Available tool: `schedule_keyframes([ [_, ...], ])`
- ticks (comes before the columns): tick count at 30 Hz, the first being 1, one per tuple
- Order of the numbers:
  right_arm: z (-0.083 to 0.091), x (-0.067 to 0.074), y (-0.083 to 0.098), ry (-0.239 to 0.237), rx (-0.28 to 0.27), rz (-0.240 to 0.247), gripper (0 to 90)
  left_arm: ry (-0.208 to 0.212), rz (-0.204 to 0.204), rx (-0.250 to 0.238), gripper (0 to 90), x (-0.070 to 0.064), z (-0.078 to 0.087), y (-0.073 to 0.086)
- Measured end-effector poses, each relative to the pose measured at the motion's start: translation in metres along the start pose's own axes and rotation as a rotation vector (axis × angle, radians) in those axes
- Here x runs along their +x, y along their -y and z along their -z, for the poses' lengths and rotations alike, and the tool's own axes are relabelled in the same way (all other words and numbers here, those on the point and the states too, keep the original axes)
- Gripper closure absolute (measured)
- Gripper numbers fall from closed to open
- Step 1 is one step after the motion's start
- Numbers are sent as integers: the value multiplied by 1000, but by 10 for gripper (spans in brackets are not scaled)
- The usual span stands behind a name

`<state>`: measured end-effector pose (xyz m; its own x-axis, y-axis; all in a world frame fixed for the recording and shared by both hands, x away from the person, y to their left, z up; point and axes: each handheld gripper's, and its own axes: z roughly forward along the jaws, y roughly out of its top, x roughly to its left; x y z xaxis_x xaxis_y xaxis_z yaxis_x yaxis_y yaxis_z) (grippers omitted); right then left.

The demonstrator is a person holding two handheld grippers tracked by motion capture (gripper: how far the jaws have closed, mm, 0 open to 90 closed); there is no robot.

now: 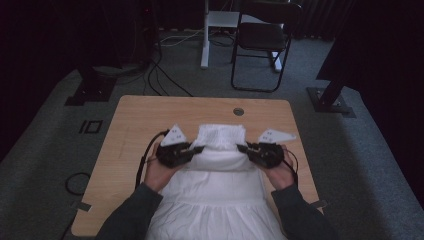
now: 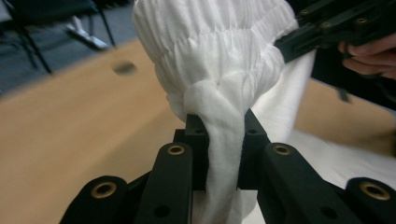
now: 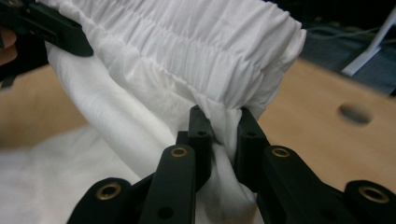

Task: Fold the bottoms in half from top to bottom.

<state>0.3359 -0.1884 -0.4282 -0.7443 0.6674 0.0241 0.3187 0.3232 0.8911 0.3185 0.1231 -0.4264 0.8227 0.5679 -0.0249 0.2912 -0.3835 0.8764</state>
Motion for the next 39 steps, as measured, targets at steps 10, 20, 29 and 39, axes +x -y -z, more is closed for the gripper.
schedule_keyframes([
  [10, -35, 46, 117, -66, 320, -50, 795, 79, 72, 303, 775, -26, -42, 115],
  [20, -67, 14, 107, -42, 340, -43, 800, -7, 115, 312, 773, -6, -63, 100],
  [29, -125, -33, 68, 44, 370, -45, 797, -100, 107, 331, 769, 58, -93, 75],
  [39, -172, -55, 41, 113, 365, -89, 777, -224, 60, 409, 766, 122, -121, 48],
])
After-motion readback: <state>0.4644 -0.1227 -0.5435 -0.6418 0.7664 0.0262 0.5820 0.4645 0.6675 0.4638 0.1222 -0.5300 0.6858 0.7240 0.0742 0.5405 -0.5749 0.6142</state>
